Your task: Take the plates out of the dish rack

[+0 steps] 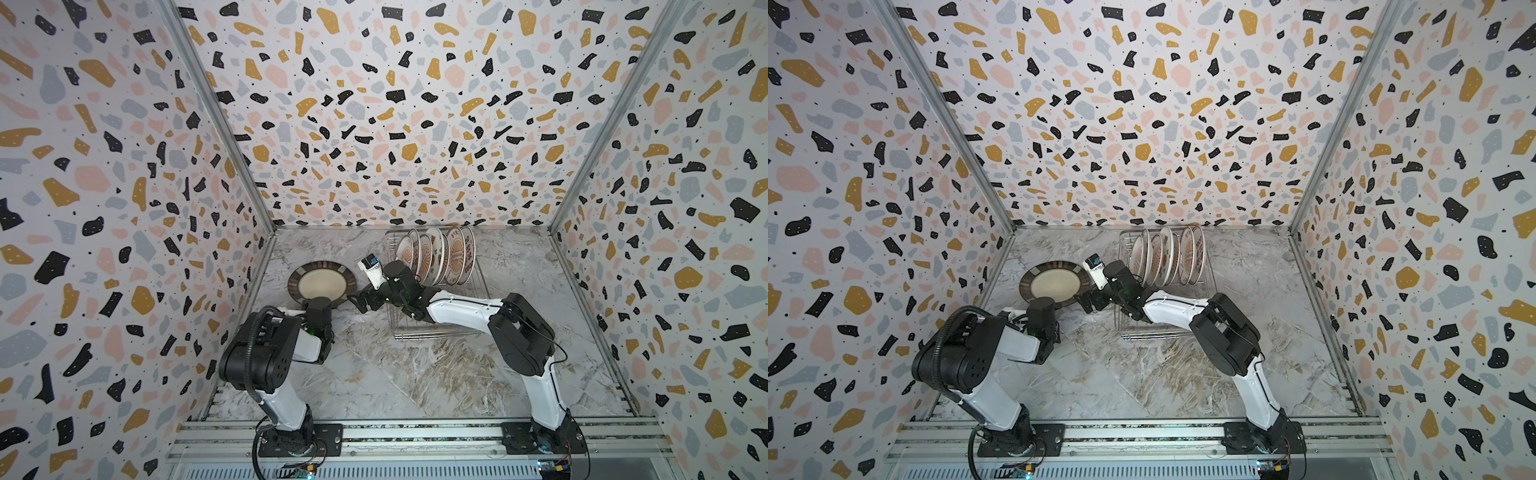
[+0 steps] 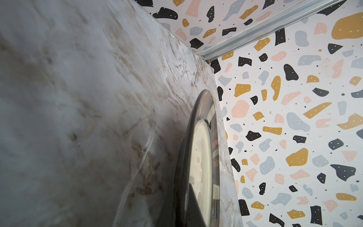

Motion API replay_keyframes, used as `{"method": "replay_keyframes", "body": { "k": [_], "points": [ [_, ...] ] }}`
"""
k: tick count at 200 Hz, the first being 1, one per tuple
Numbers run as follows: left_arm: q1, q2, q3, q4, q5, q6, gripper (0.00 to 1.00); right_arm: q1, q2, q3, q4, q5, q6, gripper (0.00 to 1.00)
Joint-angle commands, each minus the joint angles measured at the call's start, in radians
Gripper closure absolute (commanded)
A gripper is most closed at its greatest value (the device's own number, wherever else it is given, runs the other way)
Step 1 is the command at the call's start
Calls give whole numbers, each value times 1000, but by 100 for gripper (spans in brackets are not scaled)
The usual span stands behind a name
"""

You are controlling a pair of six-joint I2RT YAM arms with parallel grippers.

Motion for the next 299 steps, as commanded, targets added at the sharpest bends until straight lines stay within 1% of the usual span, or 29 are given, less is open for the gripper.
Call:
{"method": "replay_keyframes", "body": {
  "k": [1,43,51,62,88,102,119,145,150,162,172,186,200,233,239,242,244,264,287,299],
  "points": [
    [6,0,23,193,-64,-41,90,3,-10,32,-40,25,3,0],
    [7,38,38,197,-70,-44,88,2,-18,27,-45,32,1,0],
    [6,40,41,192,-72,-40,84,1,-21,26,-46,34,1,0],
    [7,43,45,186,-71,-33,77,2,-22,24,-47,36,-1,0],
    [7,42,37,190,-77,-30,71,1,-31,15,-47,39,0,0],
    [8,37,35,181,-86,-30,63,2,-37,11,-47,39,0,0],
    [8,44,43,162,-82,-25,62,2,-45,3,-46,39,3,0],
    [18,62,43,180,-64,-21,60,3,-54,-3,-46,39,4,0],
    [19,60,40,183,-63,-18,57,3,-57,-5,-45,39,4,0],
    [20,49,41,155,-64,-10,43,3,-62,-9,-46,38,3,0],
    [20,36,42,120,-69,-20,36,6,-67,-14,-44,39,5,1],
    [20,31,36,122,-71,-25,29,6,-73,-19,-41,40,5,1],
    [22,27,30,123,-77,-28,27,9,-77,-20,-42,41,4,1],
    [28,4,19,107,-83,-25,15,16,-91,-20,-49,52,-5,1],
    [28,-2,17,103,-83,-25,8,17,-95,-19,-52,56,-8,0],
    [28,-5,17,98,-83,-25,2,18,-97,-19,-55,58,-9,0],
    [28,-6,17,95,-82,-24,0,19,-99,-19,-56,62,-10,0],
    [28,-15,9,101,-56,-22,0,32,-123,-27,-74,110,-9,1],
    [28,-46,-23,101,-55,-30,0,51,-167,-59,-63,135,-13,1],
    [28,-72,-42,87,-26,-52,0,60,-195,-84,-51,145,-13,1]
  ]
}}
